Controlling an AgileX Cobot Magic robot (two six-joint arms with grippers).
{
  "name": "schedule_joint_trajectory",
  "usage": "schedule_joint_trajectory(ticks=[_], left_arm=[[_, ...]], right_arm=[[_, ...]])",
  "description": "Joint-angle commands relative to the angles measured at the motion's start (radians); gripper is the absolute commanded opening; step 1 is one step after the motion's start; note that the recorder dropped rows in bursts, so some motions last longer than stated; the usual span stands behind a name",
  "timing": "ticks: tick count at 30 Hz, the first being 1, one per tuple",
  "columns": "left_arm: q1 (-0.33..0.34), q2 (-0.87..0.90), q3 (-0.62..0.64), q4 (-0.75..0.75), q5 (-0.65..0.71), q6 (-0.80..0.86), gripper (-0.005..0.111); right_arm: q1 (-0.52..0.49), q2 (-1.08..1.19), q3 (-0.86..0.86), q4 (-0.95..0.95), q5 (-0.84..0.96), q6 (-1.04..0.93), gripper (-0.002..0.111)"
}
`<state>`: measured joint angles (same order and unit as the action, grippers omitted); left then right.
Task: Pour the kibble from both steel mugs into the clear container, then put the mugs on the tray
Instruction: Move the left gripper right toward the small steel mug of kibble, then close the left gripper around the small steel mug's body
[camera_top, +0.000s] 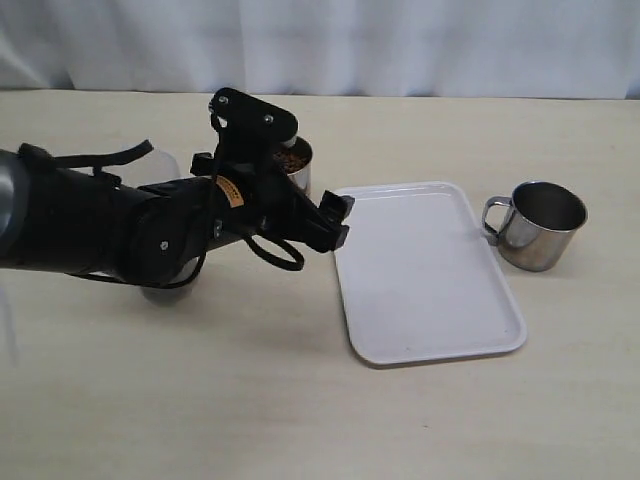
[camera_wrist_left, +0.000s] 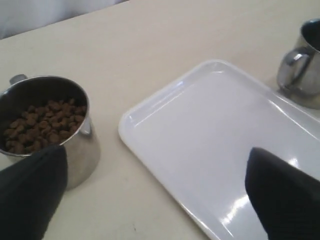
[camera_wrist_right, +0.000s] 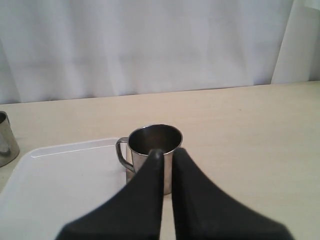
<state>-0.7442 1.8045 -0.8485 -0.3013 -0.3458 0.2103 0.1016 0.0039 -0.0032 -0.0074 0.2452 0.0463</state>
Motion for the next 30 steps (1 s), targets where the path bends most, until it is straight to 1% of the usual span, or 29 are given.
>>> schedule_joint_trajectory(ticks=[1,6,10,13,15,16,20,24,27,30], left_arm=[[0.012,0.055,-0.018,-0.052,-0.113,-0.002,0.086],[0.012,0.115,-0.018,-0.054,-0.236,-0.004,0.086],[0.012,0.161,-0.026,-0.065,-0.289,-0.004,0.086],[0.012,0.193,-0.033,-0.138,-0.326,-0.002,0.086],[0.019,0.212,-0.049,-0.221,-0.326,-0.002,0.086],[0.026,0.22,-0.054,-0.239,-0.323,-0.002,0.086],[0.057,0.239,-0.068,-0.225,-0.277,-0.002,0.086],[0.088,0.249,-0.086,-0.18,-0.21,-0.002,0.086],[0.095,0.257,-0.099,-0.178,-0.215,-0.002,0.086],[0.095,0.274,-0.115,-0.145,-0.221,0.002,0.086]], right_arm=[[-0.007,-0.004,0.003,-0.008,0.004,0.0,0.005],[-0.007,-0.004,0.003,-0.008,0.004,0.0,0.005],[-0.007,-0.004,0.003,-0.008,0.004,0.0,0.005],[-0.007,-0.004,0.003,-0.008,0.004,0.0,0.005],[-0.007,-0.004,0.003,-0.008,0.004,0.0,0.005],[-0.007,-0.004,0.003,-0.008,0.004,0.0,0.005],[-0.007,-0.004,0.003,-0.008,0.004,0.0,0.005],[-0.007,-0.004,0.003,-0.008,0.004,0.0,0.005],[-0.007,-0.004,0.003,-0.008,0.004,0.0,0.005],[-0.007,-0.004,0.003,-0.008,0.004,0.0,0.005]])
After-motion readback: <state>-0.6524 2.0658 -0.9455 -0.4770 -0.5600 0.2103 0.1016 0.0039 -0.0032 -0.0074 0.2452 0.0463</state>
